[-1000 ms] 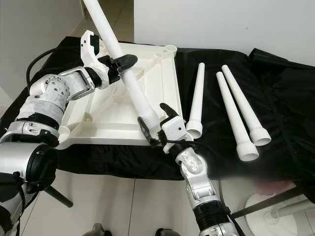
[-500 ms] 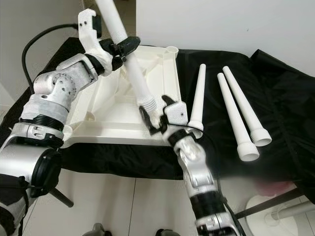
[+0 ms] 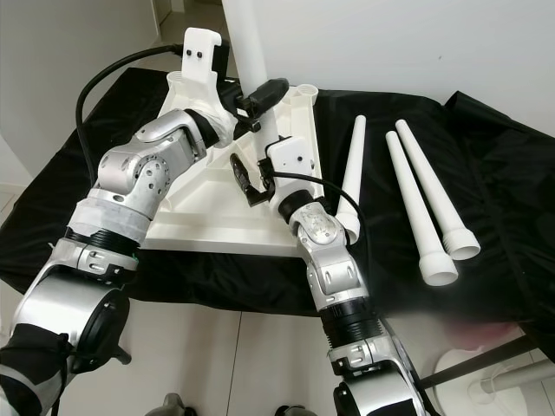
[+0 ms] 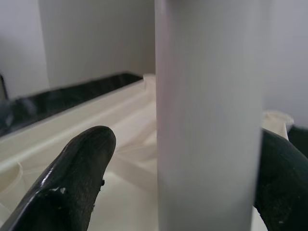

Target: Building children table

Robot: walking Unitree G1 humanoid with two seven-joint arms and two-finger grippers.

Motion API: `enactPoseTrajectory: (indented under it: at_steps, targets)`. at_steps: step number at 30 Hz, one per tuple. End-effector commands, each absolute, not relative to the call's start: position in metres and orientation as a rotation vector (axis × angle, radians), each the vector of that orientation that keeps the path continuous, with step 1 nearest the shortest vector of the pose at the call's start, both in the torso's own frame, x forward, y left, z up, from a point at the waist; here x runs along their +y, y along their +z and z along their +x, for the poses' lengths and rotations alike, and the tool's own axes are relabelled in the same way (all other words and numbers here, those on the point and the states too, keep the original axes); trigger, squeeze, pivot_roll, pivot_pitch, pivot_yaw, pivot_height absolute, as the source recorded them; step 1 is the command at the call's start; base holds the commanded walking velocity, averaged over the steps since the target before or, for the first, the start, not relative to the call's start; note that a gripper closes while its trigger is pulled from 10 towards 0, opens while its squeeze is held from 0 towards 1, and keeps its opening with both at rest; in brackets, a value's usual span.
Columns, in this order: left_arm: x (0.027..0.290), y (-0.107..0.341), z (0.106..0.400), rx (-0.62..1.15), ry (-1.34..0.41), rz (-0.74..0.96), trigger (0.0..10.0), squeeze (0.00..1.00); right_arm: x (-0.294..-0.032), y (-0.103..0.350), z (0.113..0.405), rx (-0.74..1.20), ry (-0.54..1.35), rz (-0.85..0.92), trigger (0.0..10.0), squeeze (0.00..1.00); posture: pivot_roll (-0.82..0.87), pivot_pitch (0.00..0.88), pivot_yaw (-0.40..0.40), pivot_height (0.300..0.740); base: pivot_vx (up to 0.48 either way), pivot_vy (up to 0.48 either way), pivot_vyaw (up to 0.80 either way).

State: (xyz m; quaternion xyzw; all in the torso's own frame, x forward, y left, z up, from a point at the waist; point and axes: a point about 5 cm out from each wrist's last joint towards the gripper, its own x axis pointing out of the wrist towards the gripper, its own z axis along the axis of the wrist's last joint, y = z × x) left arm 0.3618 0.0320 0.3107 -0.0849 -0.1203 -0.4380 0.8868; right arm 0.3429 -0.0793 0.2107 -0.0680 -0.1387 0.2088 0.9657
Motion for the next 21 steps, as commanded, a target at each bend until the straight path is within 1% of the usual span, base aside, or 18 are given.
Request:
enactPoseTrajectory:
  at_steps: [1,12,13,14,15,16,21]
  targets:
    - [0.023,0.313,0.354,-0.283,-0.961,-0.144,10.0,0.0,-0.077,0.21,0.347,-0.249,0.409,-0.169,10.0,0.0,0.0,0.026,-0.02,0.74,0.0,0.0,0.0]
    - [0.021,0.313,0.353,-0.286,-0.967,-0.141,10.0,0.0,-0.077,0.211,0.348,-0.245,0.402,-0.181,10.0,0.0,0.0,0.026,-0.02,0.74,0.0,0.0,0.0]
    - [0.018,0.313,0.351,-0.29,-0.977,-0.132,10.0,0.0,-0.077,0.211,0.351,-0.224,0.395,-0.206,7.3,0.0,0.0,0.036,-0.016,0.74,0.0,0.0,0.0]
    - [0.016,0.314,0.35,-0.293,-0.984,-0.125,10.0,0.0,-0.078,0.211,0.352,-0.216,0.39,-0.228,3.4,0.0,0.0,0.038,-0.015,0.74,0.0,0.0,0.0]
    - [0.015,0.314,0.35,-0.295,-0.988,-0.12,10.0,0.0,-0.078,0.211,0.353,-0.211,0.386,-0.242,3.4,0.0,0.0,0.038,-0.015,0.74,0.0,0.0,0.0]
    - [0.014,0.315,0.349,-0.297,-0.99,-0.117,10.0,0.0,-0.078,0.211,0.354,-0.201,0.379,-0.247,0.0,0.0,0.0,0.04,-0.014,0.74,0.0,0.0,0.0]
    - [0.013,0.315,0.347,-0.301,-0.992,-0.113,10.0,0.0,-0.08,0.21,0.356,-0.178,0.36,-0.238,0.0,0.0,0.0,0.044,-0.012,0.74,0.0,0.0,0.0]
